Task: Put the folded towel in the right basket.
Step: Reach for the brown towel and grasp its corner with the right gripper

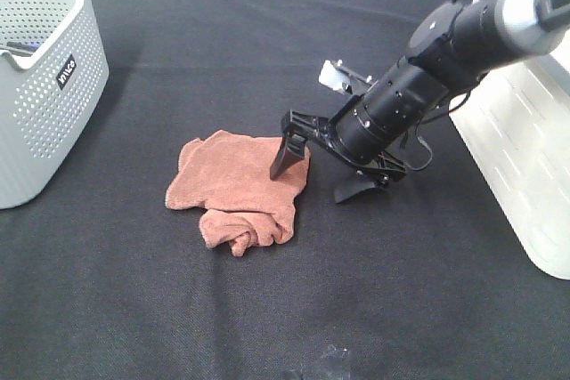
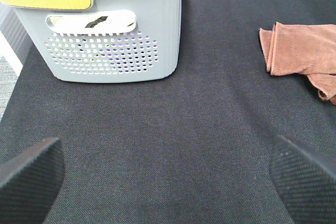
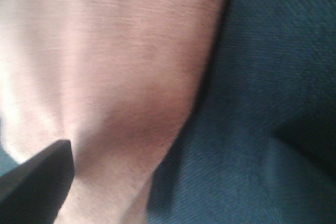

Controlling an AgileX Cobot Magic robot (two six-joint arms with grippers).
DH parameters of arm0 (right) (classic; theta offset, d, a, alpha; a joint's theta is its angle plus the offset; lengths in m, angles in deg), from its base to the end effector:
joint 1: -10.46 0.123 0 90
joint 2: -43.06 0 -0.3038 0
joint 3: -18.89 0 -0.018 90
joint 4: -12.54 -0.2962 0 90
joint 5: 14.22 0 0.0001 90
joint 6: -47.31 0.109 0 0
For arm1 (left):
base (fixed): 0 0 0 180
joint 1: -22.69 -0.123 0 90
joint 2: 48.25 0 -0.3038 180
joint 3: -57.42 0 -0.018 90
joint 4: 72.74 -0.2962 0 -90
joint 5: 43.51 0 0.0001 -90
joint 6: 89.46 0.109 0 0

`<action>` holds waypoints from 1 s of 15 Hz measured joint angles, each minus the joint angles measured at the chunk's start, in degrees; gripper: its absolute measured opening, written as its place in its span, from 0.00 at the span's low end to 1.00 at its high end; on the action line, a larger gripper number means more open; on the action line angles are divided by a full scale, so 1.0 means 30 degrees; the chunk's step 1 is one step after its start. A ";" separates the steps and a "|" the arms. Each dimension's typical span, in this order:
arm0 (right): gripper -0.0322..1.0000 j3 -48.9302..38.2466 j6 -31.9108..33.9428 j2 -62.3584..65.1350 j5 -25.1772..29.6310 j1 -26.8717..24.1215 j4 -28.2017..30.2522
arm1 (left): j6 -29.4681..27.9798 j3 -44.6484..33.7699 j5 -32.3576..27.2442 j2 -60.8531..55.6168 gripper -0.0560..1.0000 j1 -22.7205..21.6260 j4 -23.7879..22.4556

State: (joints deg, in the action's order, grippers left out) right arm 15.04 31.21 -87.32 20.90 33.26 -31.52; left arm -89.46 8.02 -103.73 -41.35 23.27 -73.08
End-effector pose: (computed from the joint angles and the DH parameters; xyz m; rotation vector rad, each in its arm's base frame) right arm 0.4016 0.2162 0.0662 -0.1147 2.9018 0.7453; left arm 0.0323 0.0002 0.2901 0.0101 2.0336 0.0007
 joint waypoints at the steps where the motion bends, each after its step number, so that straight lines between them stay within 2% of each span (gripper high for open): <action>1: 0.95 0.0038 -0.0057 -0.0191 -0.0076 0.0000 -0.0497 | 0.0000 0.0000 0.0000 0.0000 0.99 0.0000 0.0000; 4: 0.94 0.0210 -0.0993 -0.0535 0.0019 -0.0019 -0.1509 | 0.0000 0.0000 0.0000 0.0000 0.99 0.0000 0.0000; 6: 0.94 0.0229 -0.2196 -0.0898 0.0000 0.0115 -0.3438 | 0.0000 0.0000 0.0000 0.0000 0.99 0.0000 0.0000; 7: 0.94 0.0229 -0.2196 -0.0898 0.0000 0.0115 -0.3438 | 0.0000 0.0000 0.0000 0.0000 0.99 0.0000 0.0000; 8: 0.93 0.0306 -0.2712 -0.1165 -0.0057 0.0363 -0.4374 | 0.0000 0.0000 0.0000 0.0000 0.99 0.0000 0.0000; 12: 0.90 0.1757 -0.3934 -0.2578 -0.0115 0.2827 -0.6952 | 0.0000 0.0000 0.0000 0.0000 0.99 0.0000 0.0000; 14: 0.68 0.2597 -0.3934 -0.3037 0.0019 0.3667 -0.6742 | 0.0000 0.0000 0.0000 0.0000 0.99 0.0000 0.0000; 15: 0.50 0.2960 -0.3934 -0.3342 0.0592 0.3743 -0.6494 | 0.0000 0.0000 0.0000 0.0000 0.99 0.0000 0.0000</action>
State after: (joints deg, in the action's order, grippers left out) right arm 23.92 19.41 -97.35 22.68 44.49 -51.01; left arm -89.46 8.02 -103.73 -41.35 23.27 -73.08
